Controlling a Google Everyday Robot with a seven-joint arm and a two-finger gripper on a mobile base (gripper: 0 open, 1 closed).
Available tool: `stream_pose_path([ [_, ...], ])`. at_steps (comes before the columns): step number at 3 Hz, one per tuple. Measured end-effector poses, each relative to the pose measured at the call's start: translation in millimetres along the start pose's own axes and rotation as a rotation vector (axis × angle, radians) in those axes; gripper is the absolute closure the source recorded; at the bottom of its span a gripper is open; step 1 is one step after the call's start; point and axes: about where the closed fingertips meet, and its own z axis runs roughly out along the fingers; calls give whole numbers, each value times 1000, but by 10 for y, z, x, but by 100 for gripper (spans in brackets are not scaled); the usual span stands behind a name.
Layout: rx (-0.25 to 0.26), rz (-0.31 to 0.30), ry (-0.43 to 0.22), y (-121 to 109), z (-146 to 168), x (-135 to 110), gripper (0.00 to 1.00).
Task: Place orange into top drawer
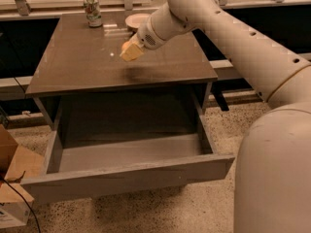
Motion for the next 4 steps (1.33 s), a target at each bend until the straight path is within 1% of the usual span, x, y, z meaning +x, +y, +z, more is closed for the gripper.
stream_pose_path([
  [1,-71,-81,-34,319,-11,-173,100],
  [2,-170,-130,-64,722,17,-236,100],
  [3,-280,-172,-100,1157,21,-251,100],
  [4,-387,-177,-114,1636,-82,-77,100],
])
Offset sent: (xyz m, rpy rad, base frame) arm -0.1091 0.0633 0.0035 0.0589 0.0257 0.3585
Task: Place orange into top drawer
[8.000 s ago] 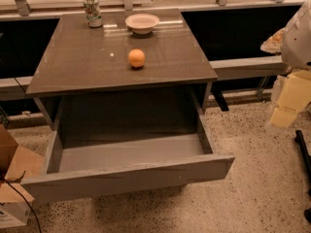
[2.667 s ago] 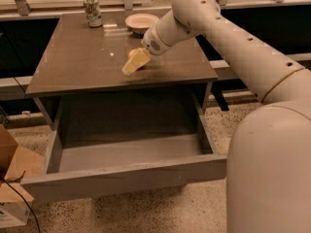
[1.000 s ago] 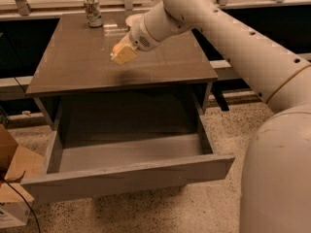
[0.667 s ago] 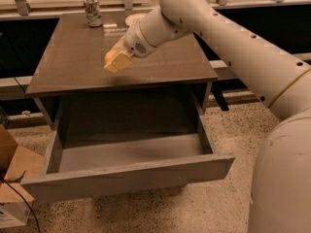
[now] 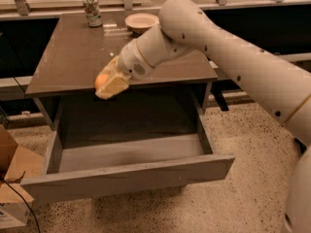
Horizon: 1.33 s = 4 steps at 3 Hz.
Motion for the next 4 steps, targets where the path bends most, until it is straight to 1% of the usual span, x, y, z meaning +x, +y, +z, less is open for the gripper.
stream_pose_path([
  [1,-59,58,8,325,56,264,100],
  [2,-85,193,28,598,267,818,100],
  [3,-84,193,28,596,266,816,100],
  [4,-115,218,43,588,459,970,100],
])
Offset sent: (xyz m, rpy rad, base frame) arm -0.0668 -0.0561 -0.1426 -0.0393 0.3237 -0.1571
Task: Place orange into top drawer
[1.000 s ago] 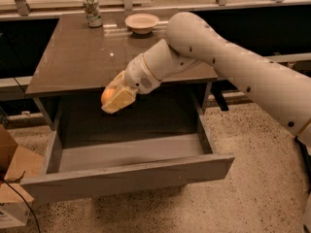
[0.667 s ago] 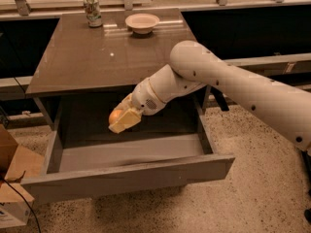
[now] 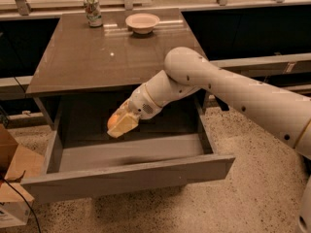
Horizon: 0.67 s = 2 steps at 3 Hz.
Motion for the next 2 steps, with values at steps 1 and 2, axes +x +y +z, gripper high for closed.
stream_pose_path([
  [1,-17,24,30,-73,220,191,100],
  [2,-13,55,82,-136,441,438,100],
])
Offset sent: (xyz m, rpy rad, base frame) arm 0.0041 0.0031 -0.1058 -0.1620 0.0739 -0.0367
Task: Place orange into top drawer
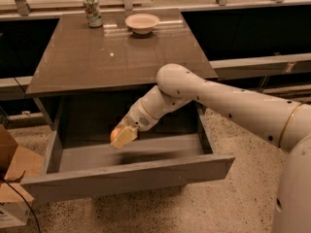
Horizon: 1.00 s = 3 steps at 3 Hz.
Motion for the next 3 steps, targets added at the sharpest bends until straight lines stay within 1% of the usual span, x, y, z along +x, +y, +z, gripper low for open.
stream_pose_path([
  [1,16,29,44,-78,256,261,81],
  [2,50,54,64,-159,434,496,58],
  [3,103,55,73,-210,457,574,34],
])
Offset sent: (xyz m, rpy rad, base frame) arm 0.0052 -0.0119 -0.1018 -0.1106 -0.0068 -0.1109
